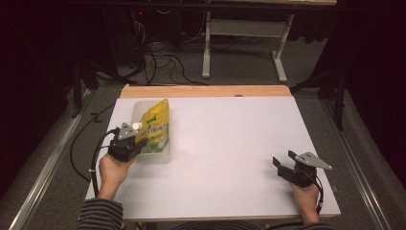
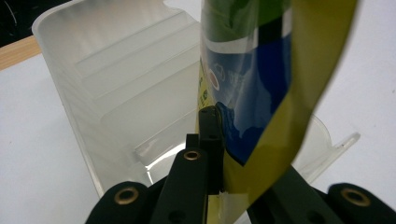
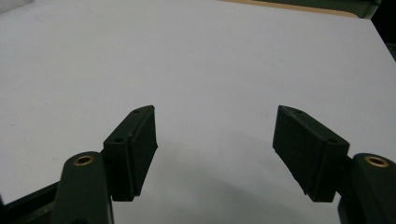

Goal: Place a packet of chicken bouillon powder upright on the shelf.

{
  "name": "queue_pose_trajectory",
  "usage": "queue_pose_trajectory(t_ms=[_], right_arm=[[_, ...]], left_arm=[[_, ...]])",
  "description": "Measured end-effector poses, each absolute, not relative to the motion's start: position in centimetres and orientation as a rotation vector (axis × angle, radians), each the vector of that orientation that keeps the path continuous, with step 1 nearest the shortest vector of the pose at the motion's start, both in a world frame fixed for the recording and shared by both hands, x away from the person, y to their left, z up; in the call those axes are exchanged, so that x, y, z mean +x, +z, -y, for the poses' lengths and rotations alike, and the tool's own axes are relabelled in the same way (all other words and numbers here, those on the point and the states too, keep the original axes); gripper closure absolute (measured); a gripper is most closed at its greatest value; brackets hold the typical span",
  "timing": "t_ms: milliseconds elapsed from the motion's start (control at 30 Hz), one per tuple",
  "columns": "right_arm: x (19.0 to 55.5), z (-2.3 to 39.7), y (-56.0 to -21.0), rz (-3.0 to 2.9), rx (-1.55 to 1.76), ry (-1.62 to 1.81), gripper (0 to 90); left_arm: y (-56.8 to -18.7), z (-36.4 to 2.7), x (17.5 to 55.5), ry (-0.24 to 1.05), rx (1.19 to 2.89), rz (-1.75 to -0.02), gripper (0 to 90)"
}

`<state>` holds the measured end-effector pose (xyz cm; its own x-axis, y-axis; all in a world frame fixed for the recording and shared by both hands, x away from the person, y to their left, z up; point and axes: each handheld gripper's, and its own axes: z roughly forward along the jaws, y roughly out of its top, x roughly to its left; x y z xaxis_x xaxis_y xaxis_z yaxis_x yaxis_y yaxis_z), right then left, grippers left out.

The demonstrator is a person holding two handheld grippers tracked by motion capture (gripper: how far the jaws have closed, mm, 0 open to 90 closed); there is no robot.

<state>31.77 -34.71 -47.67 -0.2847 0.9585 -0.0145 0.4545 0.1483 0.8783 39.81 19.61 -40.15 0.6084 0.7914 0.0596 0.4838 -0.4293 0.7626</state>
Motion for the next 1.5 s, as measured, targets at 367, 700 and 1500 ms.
queue_pose_trajectory(t_ms=[367,700,1500], right_arm=[[31.8,34.7,-47.7,-1.824,1.348,1.07,31.0],[31.7,34.7,-47.7,-1.822,1.345,1.07,31.0],[31.7,34.7,-47.7,-1.82,1.346,1.072,30.9]], left_arm=[[-41.1,-20.3,39.1,0.524,2.061,-1.008,87.8],[-41.8,-20.8,38.6,0.511,2.048,-1.035,86.2],[-41.4,-22.7,37.2,0.545,1.927,-1.11,61.1]])
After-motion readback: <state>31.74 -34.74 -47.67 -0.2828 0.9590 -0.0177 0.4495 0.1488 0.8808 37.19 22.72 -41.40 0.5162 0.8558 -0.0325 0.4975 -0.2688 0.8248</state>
